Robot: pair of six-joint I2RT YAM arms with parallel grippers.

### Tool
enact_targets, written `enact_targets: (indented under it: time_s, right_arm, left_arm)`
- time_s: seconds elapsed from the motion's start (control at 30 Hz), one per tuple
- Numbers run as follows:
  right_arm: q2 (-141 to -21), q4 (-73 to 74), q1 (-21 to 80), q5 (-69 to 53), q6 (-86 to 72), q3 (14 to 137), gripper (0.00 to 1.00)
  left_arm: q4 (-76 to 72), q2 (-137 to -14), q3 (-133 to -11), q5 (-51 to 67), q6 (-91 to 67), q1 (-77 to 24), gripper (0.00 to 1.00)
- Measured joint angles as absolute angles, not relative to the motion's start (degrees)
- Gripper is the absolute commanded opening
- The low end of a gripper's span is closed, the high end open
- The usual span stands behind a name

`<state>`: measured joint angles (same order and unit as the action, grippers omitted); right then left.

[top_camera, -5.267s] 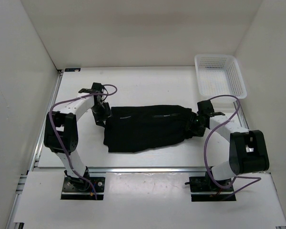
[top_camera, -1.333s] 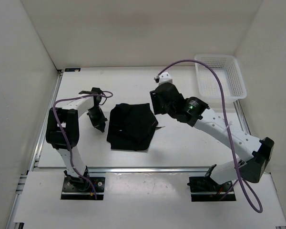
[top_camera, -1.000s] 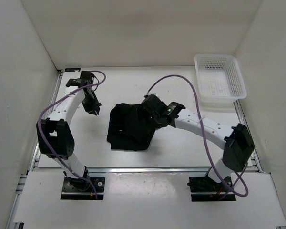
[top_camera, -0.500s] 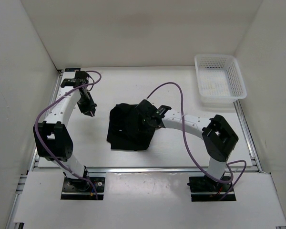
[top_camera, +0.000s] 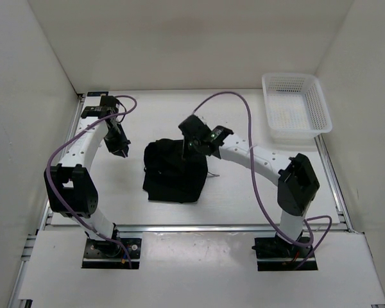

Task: Fold and stack the shorts
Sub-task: Fold the shorts

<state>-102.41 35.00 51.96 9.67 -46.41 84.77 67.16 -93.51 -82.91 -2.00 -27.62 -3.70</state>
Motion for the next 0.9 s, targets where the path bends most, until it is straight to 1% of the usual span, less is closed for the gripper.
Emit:
enact_targets:
  time_s: [0.07, 0.17, 0.2, 0.23, 0.3, 0.33, 0.37, 0.43, 0.53, 0.67, 0.73, 0.77, 0.83, 0.87, 0.9]
  right_arm:
    - [-104.66, 35.68, 50.96, 9.15, -44.93, 91.96, 0.02]
    - [-110.56, 36.12, 48.86, 6.42, -43.75, 103.22, 0.41]
    - [-113.16, 35.83, 47.9, 5.17, -43.27, 107.13, 0.6]
    - [-116.29, 35.79, 46.81, 3.9, -42.61, 111.57, 0.66]
    - [-121.4, 34.98, 44.86, 0.97, -41.91, 117.95, 0.72]
    - [-123.37, 34.15, 43.81, -0.51, -41.36, 119.83, 0.75]
    - [-124.11, 33.56, 43.09, -1.54, -40.86, 120.2, 0.78]
    - [-124.07, 33.01, 41.76, -1.93, -39.79, 119.2, 0.78]
    - [-121.12, 31.44, 40.97, -1.5, -38.04, 115.02, 0.7]
    - [-112.77, 30.24, 41.06, 0.14, -35.97, 104.49, 0.7]
    - [-107.13, 29.82, 40.97, 1.08, -35.31, 97.6, 0.7]
    - [-104.62, 29.87, 40.82, 1.58, -35.11, 94.72, 0.72]
    - [-99.18, 29.17, 40.01, 2.57, -34.7, 88.18, 0.72]
    - [-96.53, 29.47, 39.38, 2.96, -34.52, 84.99, 0.72]
    - [-94.39, 29.58, 38.74, 3.33, -34.41, 82.24, 0.72]
  left_arm:
    - [67.05, -93.47, -82.85, -1.56, -27.22, -3.7, 0.2]
    - [66.96, -93.43, -82.78, -1.19, -26.57, -3.7, 0.2]
    - [66.85, -93.32, -82.52, -1.1, -26.44, -3.7, 0.22]
    - [66.87, -93.21, -82.24, -1.06, -26.3, -3.66, 0.23]
    - [67.02, -93.14, -81.93, -1.02, -26.06, -3.53, 0.25]
    - [67.02, -93.14, -81.89, -1.02, -25.93, -3.49, 0.32]
    - [67.02, -93.12, -81.89, -0.99, -25.85, -3.46, 0.33]
    - [66.87, -93.01, -81.89, -0.84, -25.87, -3.46, 0.34]
    - [66.19, -92.68, -81.89, 0.27, -25.47, -3.46, 0.33]
    - [65.41, -92.77, -82.98, 1.5, -24.62, -5.76, 0.33]
    - [65.43, -93.89, -85.58, 2.04, -24.21, -8.71, 0.47]
    - [65.23, -95.13, -87.46, 2.15, -24.1, -10.04, 0.49]
    - [64.34, -98.37, -91.05, 2.48, -23.86, -12.32, 0.63]
    - [63.86, -100.57, -92.86, 2.55, -23.73, -13.26, 0.67]
    - [63.75, -102.8, -94.54, 2.5, -23.97, -13.87, 0.76]
